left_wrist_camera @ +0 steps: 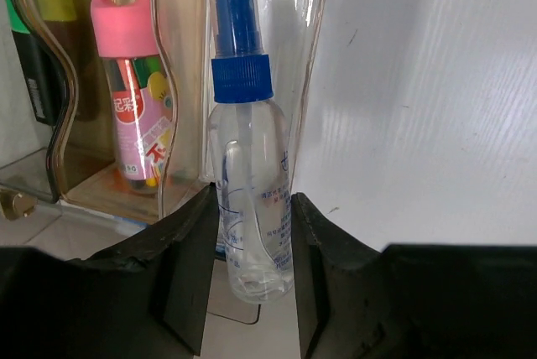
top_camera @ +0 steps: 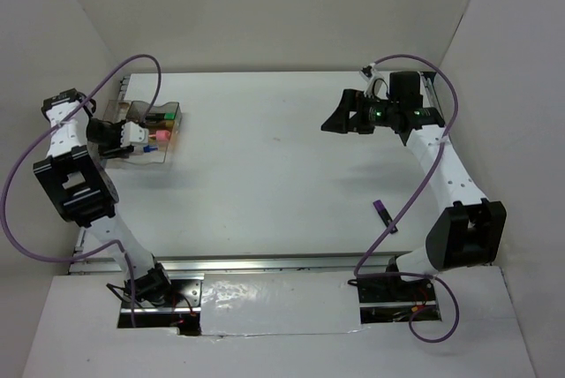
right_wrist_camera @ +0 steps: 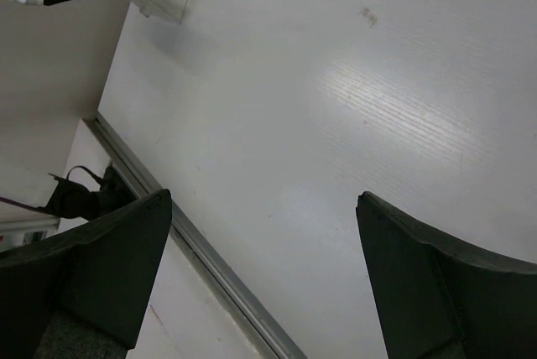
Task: Sort the stationery into containers
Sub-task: Place the stationery in the storage box.
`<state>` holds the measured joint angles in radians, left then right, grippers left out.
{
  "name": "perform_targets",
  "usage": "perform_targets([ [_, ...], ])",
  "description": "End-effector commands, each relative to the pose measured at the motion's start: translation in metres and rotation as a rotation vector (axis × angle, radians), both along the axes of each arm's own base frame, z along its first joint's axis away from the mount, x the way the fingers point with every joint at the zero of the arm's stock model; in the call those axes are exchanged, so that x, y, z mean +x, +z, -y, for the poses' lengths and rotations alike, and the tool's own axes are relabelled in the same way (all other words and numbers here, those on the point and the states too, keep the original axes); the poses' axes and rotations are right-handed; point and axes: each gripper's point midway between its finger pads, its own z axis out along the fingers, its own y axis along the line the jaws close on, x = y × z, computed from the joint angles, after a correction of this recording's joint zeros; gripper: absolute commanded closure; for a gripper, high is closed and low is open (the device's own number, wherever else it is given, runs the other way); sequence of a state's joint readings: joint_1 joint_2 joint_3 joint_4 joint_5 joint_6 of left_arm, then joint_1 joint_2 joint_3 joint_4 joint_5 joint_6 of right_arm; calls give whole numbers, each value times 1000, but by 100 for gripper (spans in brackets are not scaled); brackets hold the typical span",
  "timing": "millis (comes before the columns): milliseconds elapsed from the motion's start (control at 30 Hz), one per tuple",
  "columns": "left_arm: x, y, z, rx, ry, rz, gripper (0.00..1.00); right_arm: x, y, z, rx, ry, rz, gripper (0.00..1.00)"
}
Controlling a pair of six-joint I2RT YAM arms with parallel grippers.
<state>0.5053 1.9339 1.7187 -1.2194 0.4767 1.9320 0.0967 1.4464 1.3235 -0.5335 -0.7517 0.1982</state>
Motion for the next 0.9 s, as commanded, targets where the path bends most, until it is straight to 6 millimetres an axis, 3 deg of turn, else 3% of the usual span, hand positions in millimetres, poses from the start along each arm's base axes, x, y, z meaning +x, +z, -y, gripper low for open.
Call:
perform_targets([
  [0, 13, 5, 2, 74, -163, 79, 93, -6, 18, 5, -5, 9, 49, 3],
  [267, 39, 0, 3, 82, -156, 85, 77, -10, 6, 28, -110, -8, 13, 3],
  [433, 39, -3, 9, 85, -181, 80, 62, -12, -20, 52, -276, -11, -73, 6],
  [567, 32, -4, 9, 98, -195, 65, 61, -15, -38, 73, -373, -39, -122, 6],
  [667, 26, -5, 10, 102, -197, 54, 47, -19, -54, 87, -439, -52, -165, 6],
  [767, 25, -3, 15, 74, -166, 55, 15, -26, -70, 98, -493, -51, -225, 6],
  [867, 35, 14, 22, -14, -87, 95, 12, -34, -81, 107, -547, -53, -261, 8],
])
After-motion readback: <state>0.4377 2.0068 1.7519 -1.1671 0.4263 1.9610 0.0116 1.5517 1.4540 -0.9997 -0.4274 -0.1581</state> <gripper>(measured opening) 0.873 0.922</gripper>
